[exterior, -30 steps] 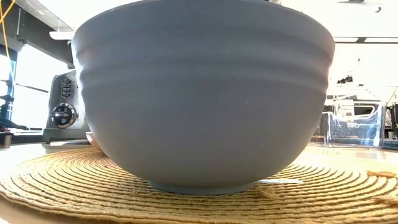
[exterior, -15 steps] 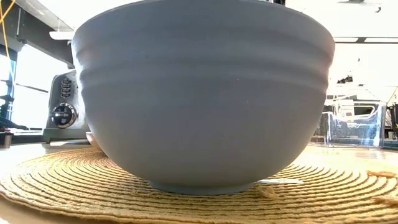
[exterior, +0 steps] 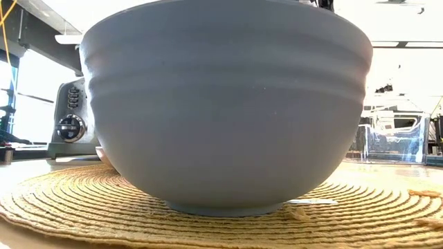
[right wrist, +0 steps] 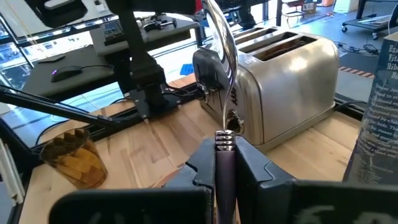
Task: Arrange a breakfast setting
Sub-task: Put the spoon on the brown tablemat to the right of the blue bowl
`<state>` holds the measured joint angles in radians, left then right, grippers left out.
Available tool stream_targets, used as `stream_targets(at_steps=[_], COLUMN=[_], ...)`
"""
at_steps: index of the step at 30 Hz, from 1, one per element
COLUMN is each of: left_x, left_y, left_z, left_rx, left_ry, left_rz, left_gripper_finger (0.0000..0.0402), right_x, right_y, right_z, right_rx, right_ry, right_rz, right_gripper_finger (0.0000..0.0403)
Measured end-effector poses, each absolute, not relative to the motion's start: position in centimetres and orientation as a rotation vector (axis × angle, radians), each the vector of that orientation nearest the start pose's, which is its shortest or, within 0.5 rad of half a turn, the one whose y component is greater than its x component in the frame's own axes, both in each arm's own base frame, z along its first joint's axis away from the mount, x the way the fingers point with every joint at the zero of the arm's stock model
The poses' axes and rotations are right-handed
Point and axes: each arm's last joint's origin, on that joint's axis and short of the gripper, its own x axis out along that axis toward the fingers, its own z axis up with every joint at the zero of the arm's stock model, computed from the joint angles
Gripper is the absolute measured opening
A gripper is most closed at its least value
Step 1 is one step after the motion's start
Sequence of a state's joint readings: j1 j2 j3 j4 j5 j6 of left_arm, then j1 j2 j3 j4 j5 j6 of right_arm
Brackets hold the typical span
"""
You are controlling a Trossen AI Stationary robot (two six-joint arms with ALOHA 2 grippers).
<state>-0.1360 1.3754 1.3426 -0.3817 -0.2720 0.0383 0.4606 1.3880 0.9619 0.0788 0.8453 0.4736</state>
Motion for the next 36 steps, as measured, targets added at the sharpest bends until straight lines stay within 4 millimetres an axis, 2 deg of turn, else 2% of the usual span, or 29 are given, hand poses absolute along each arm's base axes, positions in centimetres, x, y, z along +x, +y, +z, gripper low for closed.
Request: stream_targets(at_steps=[10, 21, 31, 36], left_x=[29.4, 29.1, 29.0, 29.0], left_y=[-3.2, -3.2, -3.2, -3.2], left_z=[38.3, 38.2, 38.2, 38.0], left_rx=[0.119, 0.123, 0.132, 0.168], left_ry=[0.393, 0.413, 0.42, 0.434], left_rz=[0.127, 0.126, 0.125, 0.117], left_gripper_finger=[0.0094, 0.0096, 0.0095, 0.0095], right_x=[26.1, 23.1, 22.9, 23.4], right_y=[13.4, 15.1, 15.4, 15.8], right_z=[27.7, 25.9, 25.7, 25.2], right_rx=[0.331, 0.605, 0.741, 0.802], right_ry=[0.205, 0.222, 0.195, 0.171], right_rz=[-0.508, -0.594, -0.608, -0.618], right_gripper_finger=[0.0005, 0.0005, 0.001, 0.001])
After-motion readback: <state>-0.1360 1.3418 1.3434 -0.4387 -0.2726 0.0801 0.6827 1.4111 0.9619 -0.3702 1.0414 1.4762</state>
